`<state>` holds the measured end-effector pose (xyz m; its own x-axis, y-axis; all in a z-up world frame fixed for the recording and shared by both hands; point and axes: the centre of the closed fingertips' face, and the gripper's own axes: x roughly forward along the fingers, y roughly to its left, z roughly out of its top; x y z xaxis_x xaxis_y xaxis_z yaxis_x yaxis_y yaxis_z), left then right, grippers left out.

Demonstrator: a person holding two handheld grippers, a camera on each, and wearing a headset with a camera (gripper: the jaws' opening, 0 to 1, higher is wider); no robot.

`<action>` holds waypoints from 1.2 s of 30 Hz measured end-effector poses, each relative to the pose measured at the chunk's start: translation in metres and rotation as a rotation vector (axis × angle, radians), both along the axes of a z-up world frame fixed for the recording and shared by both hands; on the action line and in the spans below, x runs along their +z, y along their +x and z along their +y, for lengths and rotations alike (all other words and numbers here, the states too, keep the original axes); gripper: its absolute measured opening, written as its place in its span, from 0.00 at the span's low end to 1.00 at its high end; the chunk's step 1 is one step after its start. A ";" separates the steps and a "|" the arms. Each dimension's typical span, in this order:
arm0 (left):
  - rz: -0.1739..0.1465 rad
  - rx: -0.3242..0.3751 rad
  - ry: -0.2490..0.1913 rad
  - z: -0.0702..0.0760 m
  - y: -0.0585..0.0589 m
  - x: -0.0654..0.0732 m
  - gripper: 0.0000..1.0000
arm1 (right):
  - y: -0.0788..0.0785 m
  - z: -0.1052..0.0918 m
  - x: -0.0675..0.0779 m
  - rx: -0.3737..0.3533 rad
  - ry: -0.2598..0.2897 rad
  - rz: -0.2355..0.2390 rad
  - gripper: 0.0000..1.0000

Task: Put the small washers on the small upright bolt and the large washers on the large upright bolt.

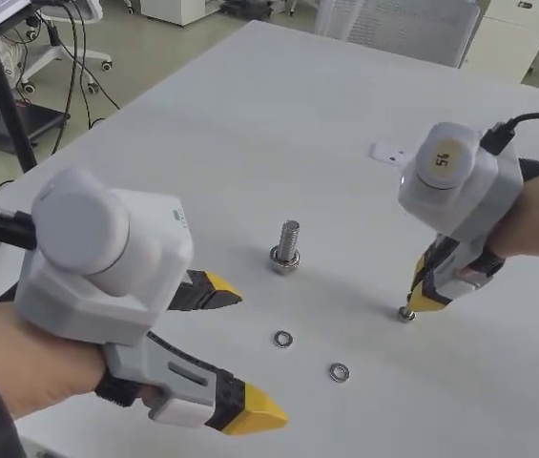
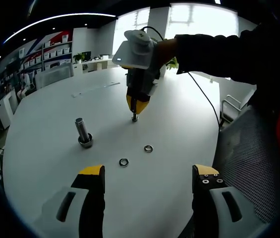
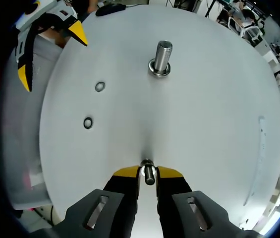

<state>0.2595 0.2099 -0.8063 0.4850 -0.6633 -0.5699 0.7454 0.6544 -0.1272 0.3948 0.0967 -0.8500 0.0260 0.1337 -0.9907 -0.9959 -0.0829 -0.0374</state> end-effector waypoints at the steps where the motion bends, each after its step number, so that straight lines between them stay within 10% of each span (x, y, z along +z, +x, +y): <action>1: 0.000 0.000 0.001 0.000 0.000 0.000 0.71 | 0.000 0.000 -0.001 0.000 0.000 0.002 0.14; 36: 0.006 -0.004 0.005 0.001 -0.001 -0.002 0.70 | -0.004 0.003 -0.009 -0.035 0.033 0.013 0.21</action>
